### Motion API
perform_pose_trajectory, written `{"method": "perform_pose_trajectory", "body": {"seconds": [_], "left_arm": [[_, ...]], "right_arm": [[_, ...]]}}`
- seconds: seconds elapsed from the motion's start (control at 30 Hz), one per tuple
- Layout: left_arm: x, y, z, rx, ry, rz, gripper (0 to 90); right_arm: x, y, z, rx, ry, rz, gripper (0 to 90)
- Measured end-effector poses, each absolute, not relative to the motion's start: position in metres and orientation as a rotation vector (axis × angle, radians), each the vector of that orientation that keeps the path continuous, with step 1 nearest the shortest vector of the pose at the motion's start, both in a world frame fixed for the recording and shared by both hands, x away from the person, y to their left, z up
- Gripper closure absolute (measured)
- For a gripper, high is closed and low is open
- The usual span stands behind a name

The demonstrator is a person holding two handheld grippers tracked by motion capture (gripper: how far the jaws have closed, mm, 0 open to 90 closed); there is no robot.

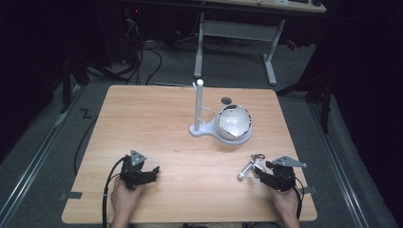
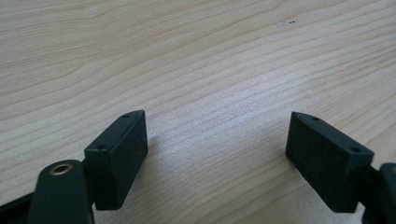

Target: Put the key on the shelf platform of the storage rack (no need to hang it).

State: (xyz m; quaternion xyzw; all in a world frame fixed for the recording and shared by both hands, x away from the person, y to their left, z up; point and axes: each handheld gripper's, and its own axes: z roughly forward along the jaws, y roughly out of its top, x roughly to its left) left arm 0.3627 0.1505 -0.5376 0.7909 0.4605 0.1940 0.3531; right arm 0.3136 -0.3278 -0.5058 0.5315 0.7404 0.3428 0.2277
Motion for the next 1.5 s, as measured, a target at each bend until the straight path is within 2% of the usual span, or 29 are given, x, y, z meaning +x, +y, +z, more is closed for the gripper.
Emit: {"method": "perform_pose_trajectory", "body": {"seconds": [0.67,1.5], "left_arm": [[0.363,0.150,-0.538,2.046,1.191,0.502,21.2],[0.363,0.150,-0.538,2.046,1.191,0.502,21.2]], "right_arm": [[0.326,-0.323,-0.520,1.481,2.065,0.878,45.5],[0.333,-0.319,-0.526,1.445,2.097,0.842,49.7]]}}
